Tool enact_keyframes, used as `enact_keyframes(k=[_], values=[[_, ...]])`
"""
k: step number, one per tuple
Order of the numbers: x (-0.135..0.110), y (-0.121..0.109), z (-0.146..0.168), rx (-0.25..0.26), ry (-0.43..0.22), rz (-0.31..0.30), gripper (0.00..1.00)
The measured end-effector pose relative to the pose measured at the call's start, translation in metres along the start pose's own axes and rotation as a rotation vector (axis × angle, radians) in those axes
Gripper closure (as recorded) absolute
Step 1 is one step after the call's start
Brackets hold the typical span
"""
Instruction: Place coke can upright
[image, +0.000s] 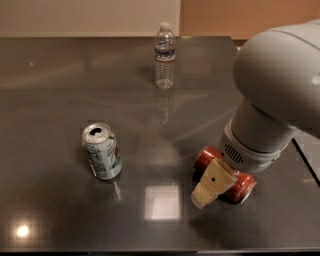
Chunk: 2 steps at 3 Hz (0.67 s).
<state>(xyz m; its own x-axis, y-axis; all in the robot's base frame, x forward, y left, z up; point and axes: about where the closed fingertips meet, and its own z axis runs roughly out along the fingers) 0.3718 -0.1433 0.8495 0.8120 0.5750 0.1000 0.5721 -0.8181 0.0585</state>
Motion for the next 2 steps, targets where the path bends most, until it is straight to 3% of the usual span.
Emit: enact_keyframes(k=[1,2], values=[[-0.0014,-0.0002,0.0058,-0.023,-0.017,-0.046,0.00],[-0.0017,0.0008,0.0096,-0.044,-0.038,-0.077,0.18]])
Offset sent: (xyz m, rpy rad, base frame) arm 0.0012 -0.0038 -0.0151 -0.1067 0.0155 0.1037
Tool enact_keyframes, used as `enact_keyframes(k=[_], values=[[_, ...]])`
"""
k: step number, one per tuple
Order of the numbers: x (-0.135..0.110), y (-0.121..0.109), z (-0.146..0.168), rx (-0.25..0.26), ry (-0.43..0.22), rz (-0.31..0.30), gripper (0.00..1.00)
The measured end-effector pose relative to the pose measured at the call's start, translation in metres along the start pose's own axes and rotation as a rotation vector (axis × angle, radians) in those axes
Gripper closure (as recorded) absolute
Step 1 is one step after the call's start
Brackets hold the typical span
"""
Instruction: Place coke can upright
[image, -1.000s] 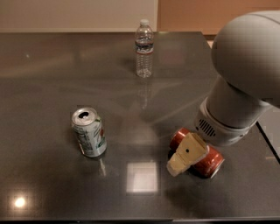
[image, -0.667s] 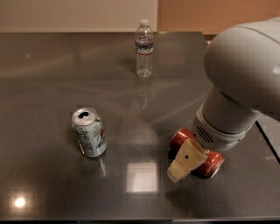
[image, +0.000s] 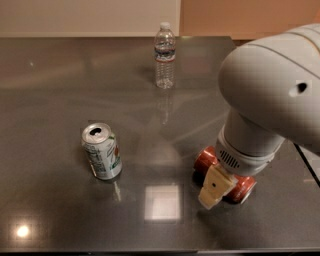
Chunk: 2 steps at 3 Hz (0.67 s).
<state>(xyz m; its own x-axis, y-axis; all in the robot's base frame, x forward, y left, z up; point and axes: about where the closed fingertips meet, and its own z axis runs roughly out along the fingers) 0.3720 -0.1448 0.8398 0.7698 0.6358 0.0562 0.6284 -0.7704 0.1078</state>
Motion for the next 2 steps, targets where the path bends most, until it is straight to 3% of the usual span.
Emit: enact_keyframes(k=[2], values=[[0.0016,0.0002,-0.0017,0.002,-0.059,-0.002,0.64]])
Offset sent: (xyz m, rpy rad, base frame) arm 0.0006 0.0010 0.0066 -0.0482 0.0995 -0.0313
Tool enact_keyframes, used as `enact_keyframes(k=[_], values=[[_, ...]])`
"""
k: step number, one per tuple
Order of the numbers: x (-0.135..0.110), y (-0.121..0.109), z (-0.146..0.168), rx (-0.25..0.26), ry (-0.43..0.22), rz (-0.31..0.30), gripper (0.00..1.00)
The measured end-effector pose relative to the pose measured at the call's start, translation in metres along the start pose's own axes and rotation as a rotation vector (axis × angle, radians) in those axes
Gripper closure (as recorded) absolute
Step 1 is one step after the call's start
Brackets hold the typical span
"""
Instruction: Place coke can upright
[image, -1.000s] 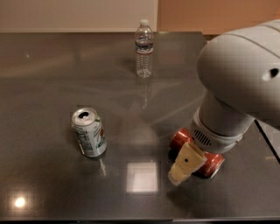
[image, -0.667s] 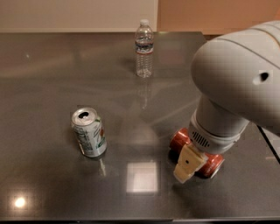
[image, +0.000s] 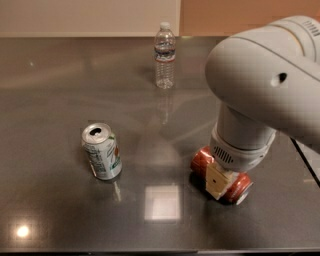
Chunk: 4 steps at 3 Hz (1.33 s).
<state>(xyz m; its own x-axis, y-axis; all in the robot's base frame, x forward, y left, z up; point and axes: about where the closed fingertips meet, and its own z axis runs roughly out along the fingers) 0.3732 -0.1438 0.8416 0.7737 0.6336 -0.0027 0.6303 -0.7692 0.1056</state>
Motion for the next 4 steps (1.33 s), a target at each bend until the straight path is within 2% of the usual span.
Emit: enact_keyframes(k=[1,2,3,4], values=[[0.005,-0.008,-0.013,0.010,-0.027,0.052,0.88],[0.013,-0.021,-0.031,0.045,-0.060,0.138,1.00],[0.021,-0.033,-0.048,0.113,-0.068,0.289,1.00],[0.029,-0.039,-0.063,0.199,-0.054,0.468,1.00]])
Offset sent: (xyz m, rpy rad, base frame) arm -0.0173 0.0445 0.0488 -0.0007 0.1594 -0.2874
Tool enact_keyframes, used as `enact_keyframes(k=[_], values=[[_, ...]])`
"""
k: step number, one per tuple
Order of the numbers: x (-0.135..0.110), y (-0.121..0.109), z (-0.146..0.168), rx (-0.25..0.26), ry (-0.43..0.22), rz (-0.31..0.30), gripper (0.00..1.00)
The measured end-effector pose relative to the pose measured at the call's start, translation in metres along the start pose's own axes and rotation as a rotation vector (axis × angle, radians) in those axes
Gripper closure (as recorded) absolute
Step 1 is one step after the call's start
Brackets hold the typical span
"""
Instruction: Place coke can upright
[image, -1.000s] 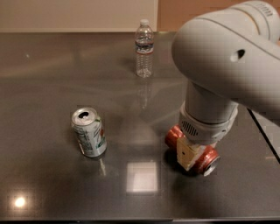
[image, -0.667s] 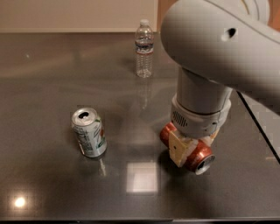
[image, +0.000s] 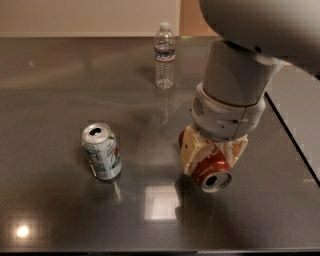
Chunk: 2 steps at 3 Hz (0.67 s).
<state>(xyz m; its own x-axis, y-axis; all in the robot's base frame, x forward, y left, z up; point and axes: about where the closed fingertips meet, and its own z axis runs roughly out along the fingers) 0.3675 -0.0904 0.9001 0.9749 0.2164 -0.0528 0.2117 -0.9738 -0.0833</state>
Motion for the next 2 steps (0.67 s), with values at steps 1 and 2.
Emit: enact_keyframes(k=[1,2], values=[[0.008,-0.001,-0.015,0.103,0.011,0.204,1.00],[0.013,0.001,-0.025,0.195,0.018,0.363,1.00]])
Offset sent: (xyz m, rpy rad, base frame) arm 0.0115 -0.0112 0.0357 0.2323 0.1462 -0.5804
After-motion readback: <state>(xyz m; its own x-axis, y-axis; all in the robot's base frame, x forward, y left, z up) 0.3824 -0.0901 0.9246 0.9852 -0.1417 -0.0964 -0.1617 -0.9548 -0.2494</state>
